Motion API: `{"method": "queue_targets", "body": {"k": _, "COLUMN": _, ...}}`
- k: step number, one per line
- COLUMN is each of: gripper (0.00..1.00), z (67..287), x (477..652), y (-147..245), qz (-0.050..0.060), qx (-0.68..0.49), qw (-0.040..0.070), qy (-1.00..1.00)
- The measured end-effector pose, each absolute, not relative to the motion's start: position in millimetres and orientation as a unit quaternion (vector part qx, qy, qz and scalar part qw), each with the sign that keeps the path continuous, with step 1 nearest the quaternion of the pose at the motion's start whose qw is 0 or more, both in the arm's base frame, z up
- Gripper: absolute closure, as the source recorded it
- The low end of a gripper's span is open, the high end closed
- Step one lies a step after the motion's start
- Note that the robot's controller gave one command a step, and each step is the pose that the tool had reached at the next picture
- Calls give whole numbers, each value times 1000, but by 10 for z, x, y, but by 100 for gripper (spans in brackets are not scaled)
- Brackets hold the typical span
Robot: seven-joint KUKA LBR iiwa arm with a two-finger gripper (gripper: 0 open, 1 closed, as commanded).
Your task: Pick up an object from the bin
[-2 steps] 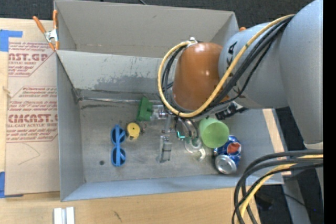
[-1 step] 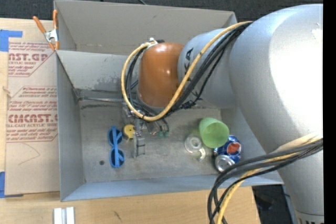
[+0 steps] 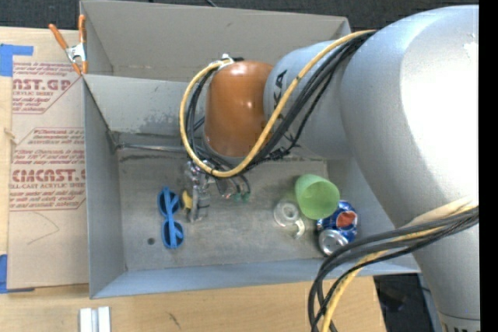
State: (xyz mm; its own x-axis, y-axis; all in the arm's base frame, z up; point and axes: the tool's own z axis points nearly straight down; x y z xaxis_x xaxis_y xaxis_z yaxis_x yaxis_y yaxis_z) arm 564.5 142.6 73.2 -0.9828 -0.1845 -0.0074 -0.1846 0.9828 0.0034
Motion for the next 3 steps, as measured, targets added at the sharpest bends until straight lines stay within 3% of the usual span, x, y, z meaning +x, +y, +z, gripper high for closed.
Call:
{"method": "queue_targets", "body": {"k": 1, "gripper": 100, "z": 2152, "x": 5626, "y": 1174, "qz": 0, "qx": -100, "qw": 5, "qy": 995}}
{"method": "queue_targets", "body": {"k": 2, "gripper": 0, "z": 2102, "x": 5611, "y": 1181, "qz": 0, "qx": -101, "qw": 1, "qy": 995}}
{"method": "queue_targets", "body": {"k": 3, "gripper": 0, "z": 847, "x": 5581, "y": 1409, "qz": 1, "qx": -263, "qw": -1, "qy": 965}}
